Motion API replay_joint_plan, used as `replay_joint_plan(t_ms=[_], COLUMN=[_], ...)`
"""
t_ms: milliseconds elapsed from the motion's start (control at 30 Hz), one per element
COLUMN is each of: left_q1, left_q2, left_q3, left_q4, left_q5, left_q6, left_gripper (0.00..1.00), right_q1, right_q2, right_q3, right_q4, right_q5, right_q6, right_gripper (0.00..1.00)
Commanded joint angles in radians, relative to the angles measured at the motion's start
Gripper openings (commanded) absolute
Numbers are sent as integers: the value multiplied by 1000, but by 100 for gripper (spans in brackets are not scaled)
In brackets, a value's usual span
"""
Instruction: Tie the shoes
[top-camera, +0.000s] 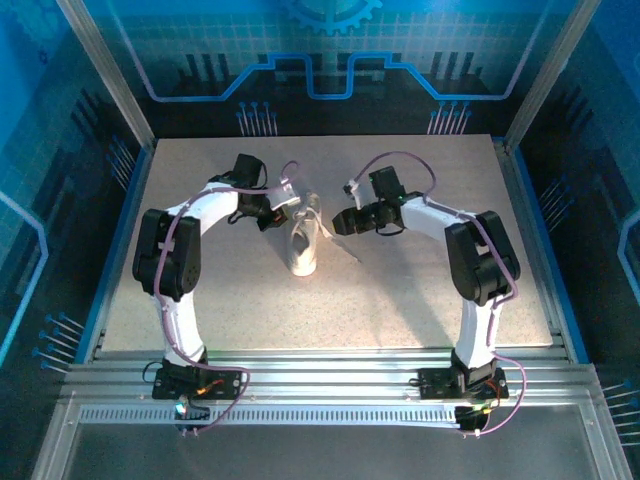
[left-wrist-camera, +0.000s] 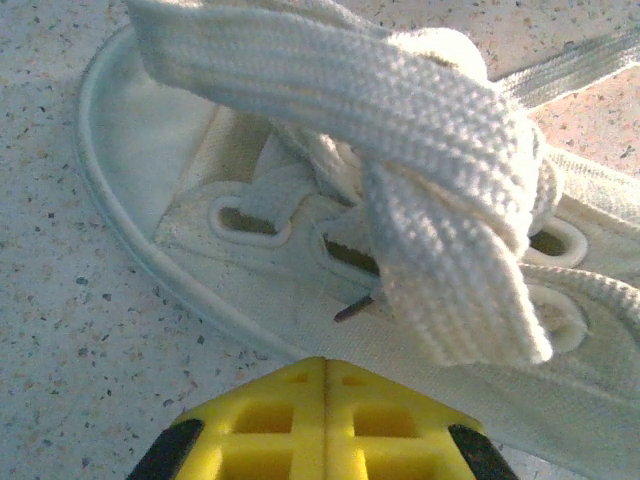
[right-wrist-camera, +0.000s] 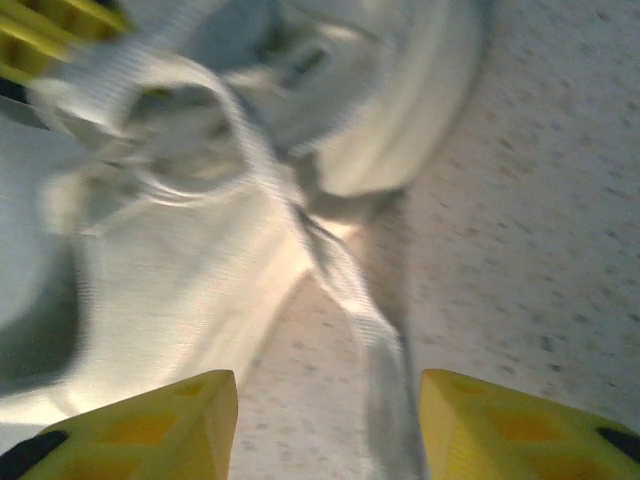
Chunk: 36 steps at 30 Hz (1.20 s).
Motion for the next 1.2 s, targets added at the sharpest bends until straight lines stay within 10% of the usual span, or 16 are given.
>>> replay_joint_plan(t_ms=[0, 167, 300, 467, 1167], left_q1=[6, 26, 37, 36, -28], left_q2=[-64, -107, -129, -109, 92], left_q3=[-7, -73, -118, -97, 120], left_q4=[-32, 32, 88, 102, -51], left_q5=[0, 80, 143, 165, 113], left_q6=[-25, -10, 48, 98, 281], left_gripper=[0, 3, 30, 39, 43], right_q1=[64, 111, 118, 116, 99], right_q2=[65, 107, 114, 125, 52], right_q3=[63, 82, 70, 65, 100], right_q4=[-220, -248, -254, -264, -256], right_q5=[223, 328, 400, 417, 388], right_q6=[-117, -121, -119, -127, -100], right_gripper=[54, 56, 53, 37, 3])
